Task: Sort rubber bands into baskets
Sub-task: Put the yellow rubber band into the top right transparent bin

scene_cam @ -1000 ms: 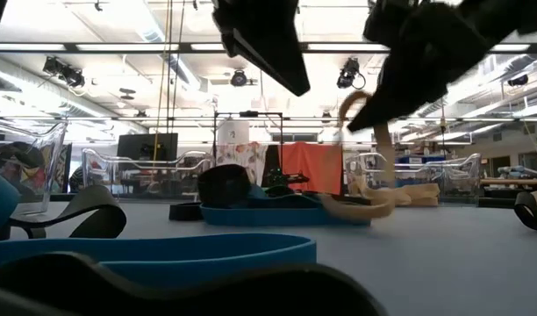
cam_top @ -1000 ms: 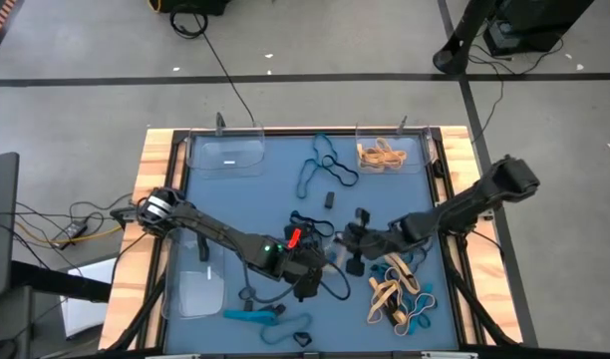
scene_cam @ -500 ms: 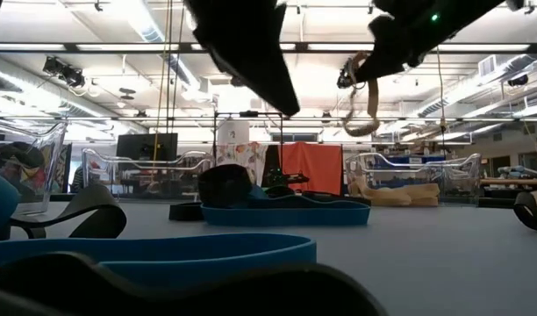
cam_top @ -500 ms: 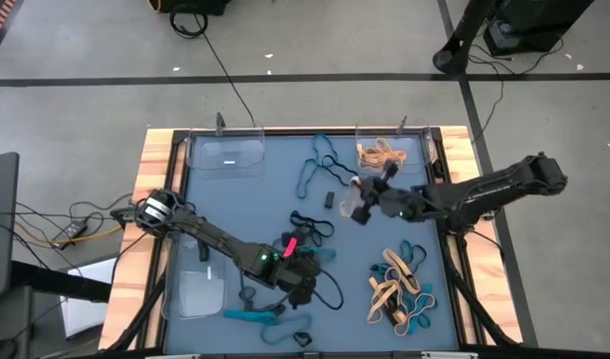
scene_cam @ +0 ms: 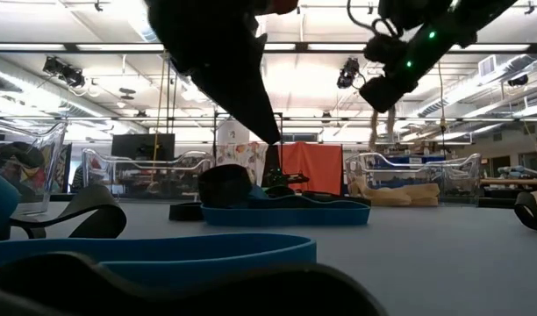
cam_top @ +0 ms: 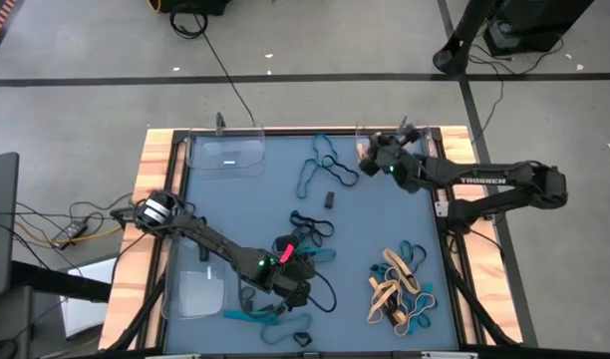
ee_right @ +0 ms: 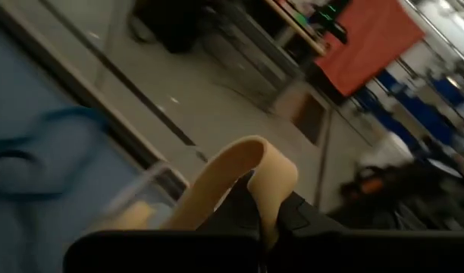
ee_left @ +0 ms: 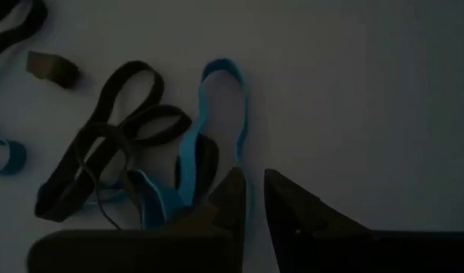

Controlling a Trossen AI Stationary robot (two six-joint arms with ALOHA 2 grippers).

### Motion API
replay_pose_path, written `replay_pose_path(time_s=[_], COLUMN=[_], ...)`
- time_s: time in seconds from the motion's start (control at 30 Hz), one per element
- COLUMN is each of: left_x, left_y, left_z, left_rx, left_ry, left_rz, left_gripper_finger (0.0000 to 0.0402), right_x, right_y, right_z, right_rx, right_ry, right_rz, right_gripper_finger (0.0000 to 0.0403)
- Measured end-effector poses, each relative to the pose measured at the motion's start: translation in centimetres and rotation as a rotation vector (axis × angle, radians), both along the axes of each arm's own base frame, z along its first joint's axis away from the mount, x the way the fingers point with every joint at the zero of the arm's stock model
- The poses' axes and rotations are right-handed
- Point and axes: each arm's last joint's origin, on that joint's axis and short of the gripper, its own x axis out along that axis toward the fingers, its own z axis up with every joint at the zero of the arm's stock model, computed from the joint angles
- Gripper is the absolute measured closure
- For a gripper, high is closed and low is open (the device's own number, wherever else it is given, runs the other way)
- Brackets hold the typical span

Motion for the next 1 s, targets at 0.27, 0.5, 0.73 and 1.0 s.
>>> replay_pose_path(time_s=[0.27,0.5,0.73,1.0], left_x=[0.3,0.3,0.3,0.7], left_y=[-0.1,0.0,0.2,1.1], left_z=[0.2,0.3,0.4,0.4], left_rx=[0.004,0.023,0.125,0.161], left_ry=[-0.046,-0.052,-0.087,-0.078], left_rz=[0.006,0.015,0.05,0.058], left_gripper_finger=[0.0349,0.0349,0.0349,0.0349], right_x=[-2.1,-3.9,-5.0,-5.6], right_y=[-4.3,-6.7,-7.3,-7.6], right_z=[-0.1,-0.6,-1.5,-1.9], right_rx=[0.055,0.177,0.327,0.422], right_ry=[-0.026,-0.114,-0.163,-0.234], right_rz=[-0.125,-0.157,-0.148,-0.176], right_gripper_finger=[0.0399,0.038,0.0317,0.0209])
